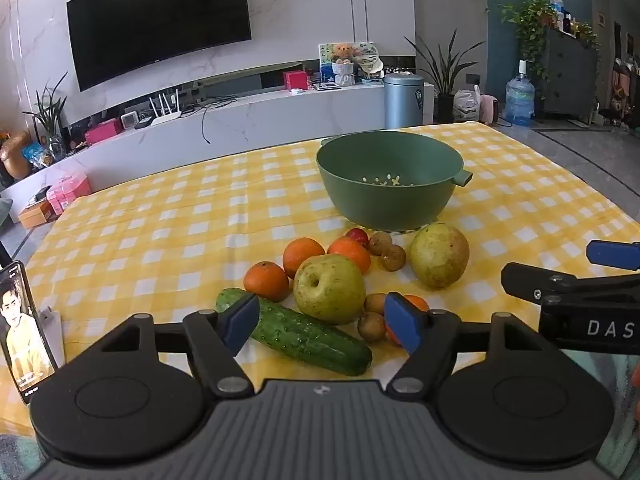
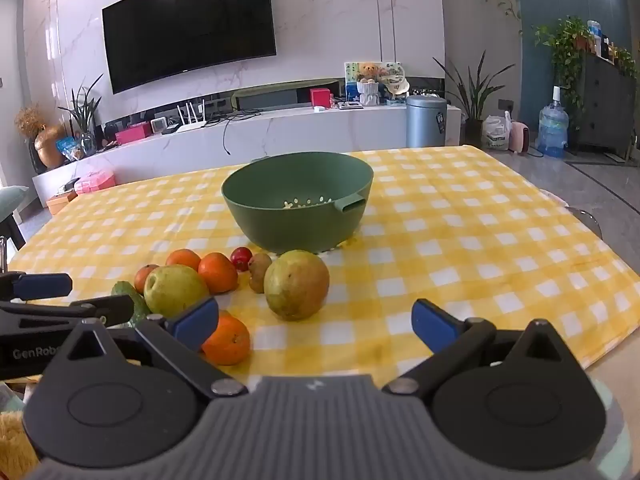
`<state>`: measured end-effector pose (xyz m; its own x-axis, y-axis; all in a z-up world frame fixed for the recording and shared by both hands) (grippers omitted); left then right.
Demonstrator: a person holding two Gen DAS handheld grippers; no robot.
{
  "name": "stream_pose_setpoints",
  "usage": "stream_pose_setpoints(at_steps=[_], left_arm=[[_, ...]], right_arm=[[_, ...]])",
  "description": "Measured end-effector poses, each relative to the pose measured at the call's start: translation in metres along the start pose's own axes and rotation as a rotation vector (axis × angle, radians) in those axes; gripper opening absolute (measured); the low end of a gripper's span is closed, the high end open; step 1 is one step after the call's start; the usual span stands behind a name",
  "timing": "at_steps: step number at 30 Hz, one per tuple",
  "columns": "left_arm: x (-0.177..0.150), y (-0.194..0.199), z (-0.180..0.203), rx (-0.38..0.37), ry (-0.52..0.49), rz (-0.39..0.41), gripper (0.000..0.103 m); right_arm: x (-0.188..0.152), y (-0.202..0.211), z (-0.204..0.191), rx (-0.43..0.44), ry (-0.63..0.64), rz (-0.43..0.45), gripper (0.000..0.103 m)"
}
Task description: Organize fruits
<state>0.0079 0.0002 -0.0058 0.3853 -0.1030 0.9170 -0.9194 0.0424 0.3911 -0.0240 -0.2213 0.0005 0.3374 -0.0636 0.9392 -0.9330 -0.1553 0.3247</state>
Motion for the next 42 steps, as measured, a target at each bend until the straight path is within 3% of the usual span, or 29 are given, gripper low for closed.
stream_pose_setpoints(at_steps=[12, 42], left_arm=[[0.000, 0.002, 0.007, 0.002, -0.052, 0.005, 0.084], [0.001, 0.007, 0.004, 0.007, -0.039, 0.016, 0.083]], right_arm=[[-0.003, -0.005, -0.001, 0.002, -0.002, -0.004, 0.099], [-0.002, -0.003, 0.001, 0.000, -0.010, -0.022, 0.099]])
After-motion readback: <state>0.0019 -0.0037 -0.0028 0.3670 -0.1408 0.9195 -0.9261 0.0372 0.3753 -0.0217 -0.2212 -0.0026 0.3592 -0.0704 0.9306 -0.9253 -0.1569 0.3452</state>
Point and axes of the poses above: each gripper's, at about its wrist camera, not at the fingertips, and y roughly against the way its jaws point, z to its right, x to its top, the point moved 1 cm from there along -y, roughly the way its jaws point, and after that the axes turned 15 degrees about z, right-handed, at the moved point
